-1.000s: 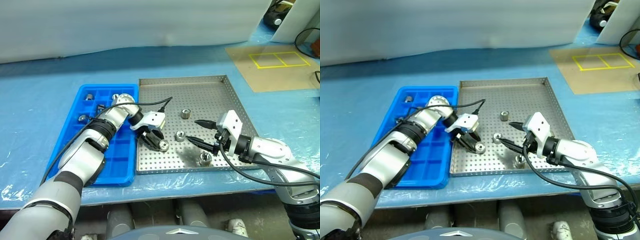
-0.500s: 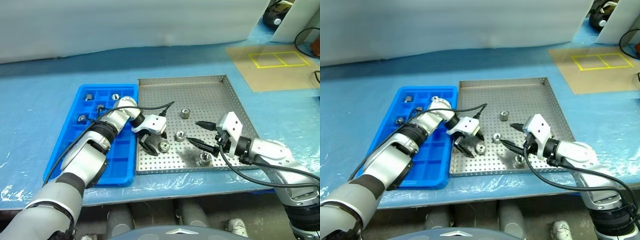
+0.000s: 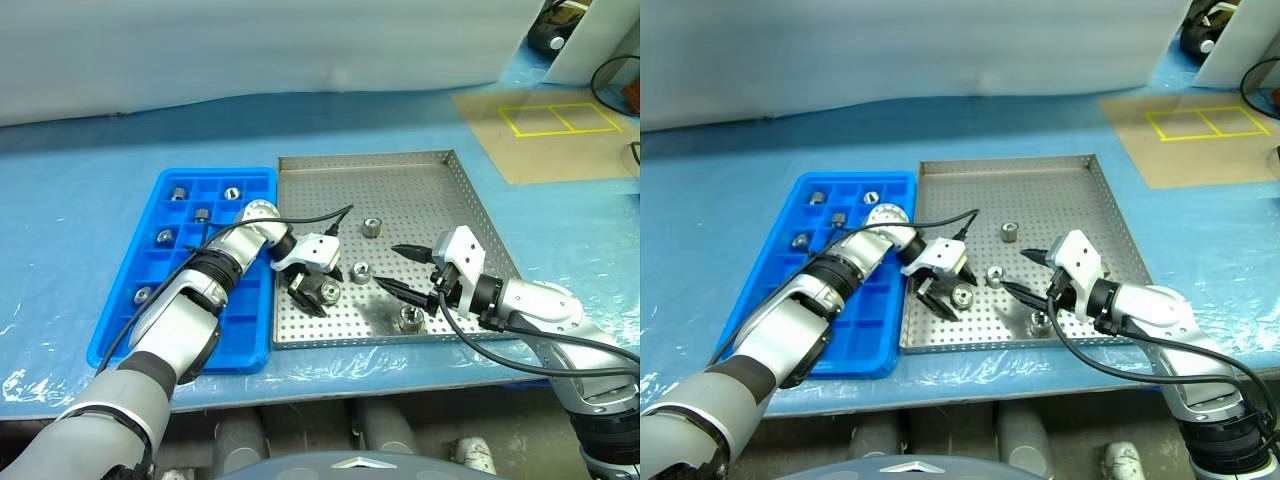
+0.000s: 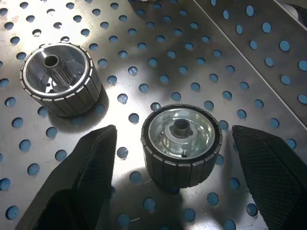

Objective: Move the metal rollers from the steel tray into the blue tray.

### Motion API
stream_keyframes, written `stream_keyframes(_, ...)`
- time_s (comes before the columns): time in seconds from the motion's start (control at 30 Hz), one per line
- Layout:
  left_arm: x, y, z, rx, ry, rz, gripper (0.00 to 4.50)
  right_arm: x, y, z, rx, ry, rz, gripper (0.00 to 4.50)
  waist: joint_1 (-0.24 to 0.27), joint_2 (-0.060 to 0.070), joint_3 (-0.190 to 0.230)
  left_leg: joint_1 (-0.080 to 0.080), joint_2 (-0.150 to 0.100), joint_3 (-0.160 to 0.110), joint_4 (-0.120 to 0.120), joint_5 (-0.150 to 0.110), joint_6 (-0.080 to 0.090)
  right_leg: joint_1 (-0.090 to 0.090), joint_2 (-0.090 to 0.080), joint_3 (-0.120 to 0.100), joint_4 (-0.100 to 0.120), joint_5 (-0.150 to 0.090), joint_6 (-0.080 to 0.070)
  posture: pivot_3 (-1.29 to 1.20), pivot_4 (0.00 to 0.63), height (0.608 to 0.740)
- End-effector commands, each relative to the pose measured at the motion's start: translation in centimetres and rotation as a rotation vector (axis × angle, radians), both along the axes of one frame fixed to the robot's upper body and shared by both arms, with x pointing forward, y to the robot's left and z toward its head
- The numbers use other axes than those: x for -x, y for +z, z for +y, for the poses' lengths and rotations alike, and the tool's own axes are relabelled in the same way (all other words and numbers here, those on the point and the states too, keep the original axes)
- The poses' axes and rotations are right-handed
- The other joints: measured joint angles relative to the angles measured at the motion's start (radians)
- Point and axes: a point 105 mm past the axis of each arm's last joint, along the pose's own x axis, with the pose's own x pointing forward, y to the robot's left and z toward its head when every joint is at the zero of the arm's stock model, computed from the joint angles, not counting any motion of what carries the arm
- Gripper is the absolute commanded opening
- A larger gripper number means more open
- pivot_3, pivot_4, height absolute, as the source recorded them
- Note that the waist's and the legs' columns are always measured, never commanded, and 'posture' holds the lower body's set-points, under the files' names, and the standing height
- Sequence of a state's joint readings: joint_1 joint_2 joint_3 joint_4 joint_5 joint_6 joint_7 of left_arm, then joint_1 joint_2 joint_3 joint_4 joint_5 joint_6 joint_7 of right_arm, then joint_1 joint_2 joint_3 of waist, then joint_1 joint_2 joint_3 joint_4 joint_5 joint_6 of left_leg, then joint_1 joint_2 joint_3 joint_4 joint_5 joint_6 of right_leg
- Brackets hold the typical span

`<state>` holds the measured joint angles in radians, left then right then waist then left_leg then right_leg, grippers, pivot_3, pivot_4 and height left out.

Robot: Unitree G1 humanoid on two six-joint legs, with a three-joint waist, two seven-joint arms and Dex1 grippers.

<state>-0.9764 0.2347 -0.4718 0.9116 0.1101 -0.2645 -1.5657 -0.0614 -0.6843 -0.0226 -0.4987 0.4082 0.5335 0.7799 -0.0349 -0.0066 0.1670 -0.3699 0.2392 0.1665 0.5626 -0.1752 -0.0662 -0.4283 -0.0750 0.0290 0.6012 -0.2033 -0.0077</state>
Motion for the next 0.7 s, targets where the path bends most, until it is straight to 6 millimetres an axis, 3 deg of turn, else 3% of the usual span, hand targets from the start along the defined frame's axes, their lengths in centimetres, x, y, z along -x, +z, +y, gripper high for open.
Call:
stream_keyframes(0.03,-0.2,0.4,0.3,0.015,0.016,-0.003,3.70,0.1,1.2,0.3,0.002,0.016,-0.057,3.38,0.000,0.000,0.000,0.000,0.000,0.000,0.000,0.000,0.000,0.000,0.000,0.000,0.000,0.000,0.000,-0.42,0.150,0.740)
stream_keyframes(0.13,-0.3,0.5,0.3,0.010,0.013,-0.007,2.90,0.0,1.3,0.4,0.001,0.020,-0.059,3.38,0.000,0.000,0.000,0.000,0.000,0.000,0.000,0.000,0.000,0.000,0.000,0.000,0.000,0.000,0.000,-0.41,0.150,0.740)
stream_keyframes(0.33,-0.1,1.3,-0.3,0.061,0.018,0.017,2.90,-0.2,1.2,0.5,0.002,0.025,-0.063,3.38,0.002,0.000,0.000,-0.002,0.000,0.000,0.000,0.000,0.000,-0.002,0.000,0.000,0.000,0.000,0.000,-0.40,0.150,0.740)
stream_keyframes(0.5,-0.5,1.8,-0.2,0.081,0.059,0.035,1.80,-0.3,1.2,0.6,0.003,0.030,-0.063,3.38,0.006,0.000,0.000,-0.002,0.000,0.000,0.000,0.000,0.000,-0.002,0.000,0.000,0.000,0.000,0.000,-0.40,0.150,0.740)
stream_keyframes(0.7,-1.0,1.5,0.1,0.078,0.096,0.021,1.80,-0.5,1.3,0.6,0.005,0.037,-0.066,3.38,0.008,0.000,0.000,-0.002,0.000,0.000,0.000,0.000,0.000,-0.002,0.000,0.000,0.000,0.000,0.000,-0.39,0.150,0.740)
